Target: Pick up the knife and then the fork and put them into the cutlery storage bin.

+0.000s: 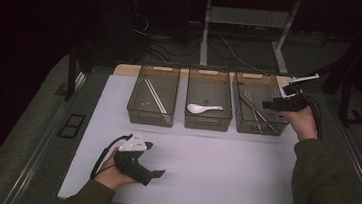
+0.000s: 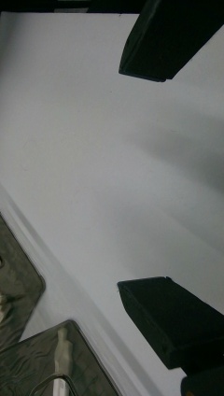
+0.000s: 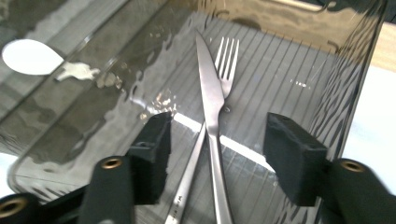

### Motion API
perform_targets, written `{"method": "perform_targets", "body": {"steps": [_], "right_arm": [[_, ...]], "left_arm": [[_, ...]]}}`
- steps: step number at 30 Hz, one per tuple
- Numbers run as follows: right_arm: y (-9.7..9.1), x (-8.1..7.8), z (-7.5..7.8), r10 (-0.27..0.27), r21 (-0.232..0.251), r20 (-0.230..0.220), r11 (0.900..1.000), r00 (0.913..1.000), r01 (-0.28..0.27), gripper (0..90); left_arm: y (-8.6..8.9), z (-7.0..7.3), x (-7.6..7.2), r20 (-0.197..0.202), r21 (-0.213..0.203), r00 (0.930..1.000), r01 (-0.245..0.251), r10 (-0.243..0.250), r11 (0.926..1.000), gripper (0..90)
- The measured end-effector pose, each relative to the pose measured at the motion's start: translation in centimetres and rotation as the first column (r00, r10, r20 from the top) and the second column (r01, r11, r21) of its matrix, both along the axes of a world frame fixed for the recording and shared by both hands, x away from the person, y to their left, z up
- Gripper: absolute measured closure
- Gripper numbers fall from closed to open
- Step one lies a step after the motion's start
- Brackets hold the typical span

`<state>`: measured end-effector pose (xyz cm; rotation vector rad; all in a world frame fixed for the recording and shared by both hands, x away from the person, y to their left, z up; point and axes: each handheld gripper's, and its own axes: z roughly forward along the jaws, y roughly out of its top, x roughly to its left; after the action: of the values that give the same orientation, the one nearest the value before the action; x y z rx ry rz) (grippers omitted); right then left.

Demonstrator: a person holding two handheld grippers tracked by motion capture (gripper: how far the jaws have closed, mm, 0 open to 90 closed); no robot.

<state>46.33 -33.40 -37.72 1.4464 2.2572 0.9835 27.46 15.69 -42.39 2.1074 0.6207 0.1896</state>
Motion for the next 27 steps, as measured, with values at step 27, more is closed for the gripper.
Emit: {"method": "perform_targets", "body": {"steps": [27], "right_arm": [[2.8, -9.8, 0.3, 0.2, 0.086, 0.198, 0.9716, 0.9596, -0.22, 22.3]], "left_arm": [[0.3, -0.1, 0.2, 0.004, -0.011, 0.9999, -0.016, 0.016, 0.9998, 0.0]]}}
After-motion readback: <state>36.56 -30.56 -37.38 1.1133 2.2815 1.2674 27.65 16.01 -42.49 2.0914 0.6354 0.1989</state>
